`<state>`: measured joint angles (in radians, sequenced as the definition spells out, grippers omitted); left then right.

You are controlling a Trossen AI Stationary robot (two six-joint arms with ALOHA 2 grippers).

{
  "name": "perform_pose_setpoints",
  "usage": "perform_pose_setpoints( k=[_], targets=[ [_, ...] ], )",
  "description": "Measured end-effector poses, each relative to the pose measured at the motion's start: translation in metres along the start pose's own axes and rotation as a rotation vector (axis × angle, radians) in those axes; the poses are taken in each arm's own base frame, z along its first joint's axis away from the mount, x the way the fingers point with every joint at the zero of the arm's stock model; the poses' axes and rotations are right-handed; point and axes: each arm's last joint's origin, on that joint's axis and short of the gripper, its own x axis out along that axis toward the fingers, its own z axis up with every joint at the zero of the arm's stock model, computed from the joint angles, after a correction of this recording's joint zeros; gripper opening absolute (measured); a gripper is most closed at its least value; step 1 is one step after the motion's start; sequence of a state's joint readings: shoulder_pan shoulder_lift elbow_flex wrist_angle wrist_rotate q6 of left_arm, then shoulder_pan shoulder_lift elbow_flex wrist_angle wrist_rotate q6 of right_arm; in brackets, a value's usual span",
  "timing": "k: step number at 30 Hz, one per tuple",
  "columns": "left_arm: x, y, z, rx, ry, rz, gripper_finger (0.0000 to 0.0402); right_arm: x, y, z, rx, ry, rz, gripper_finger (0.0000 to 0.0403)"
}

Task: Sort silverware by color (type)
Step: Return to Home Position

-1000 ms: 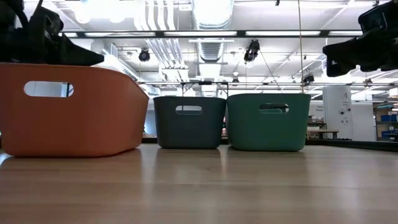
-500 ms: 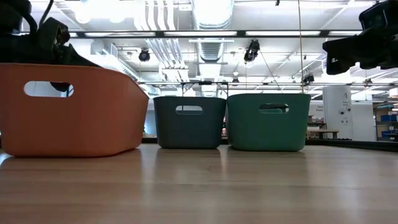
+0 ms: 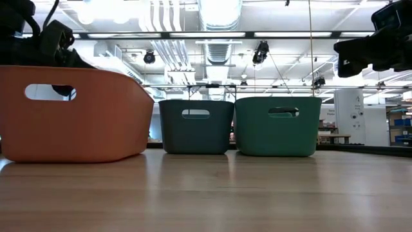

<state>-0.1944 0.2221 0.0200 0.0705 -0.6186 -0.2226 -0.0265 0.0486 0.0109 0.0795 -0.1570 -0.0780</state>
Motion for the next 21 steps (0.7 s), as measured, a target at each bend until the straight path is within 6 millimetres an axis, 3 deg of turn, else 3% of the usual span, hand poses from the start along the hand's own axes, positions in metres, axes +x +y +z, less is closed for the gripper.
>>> perform_pose_setpoints(
  k=[21],
  targets=[
    [0.0004,-0.0004,0.0003,0.001,0.001,0.0,0.0,0.0,0.0,0.0,-0.001,0.0,-0.001,0.0009]
  ],
)
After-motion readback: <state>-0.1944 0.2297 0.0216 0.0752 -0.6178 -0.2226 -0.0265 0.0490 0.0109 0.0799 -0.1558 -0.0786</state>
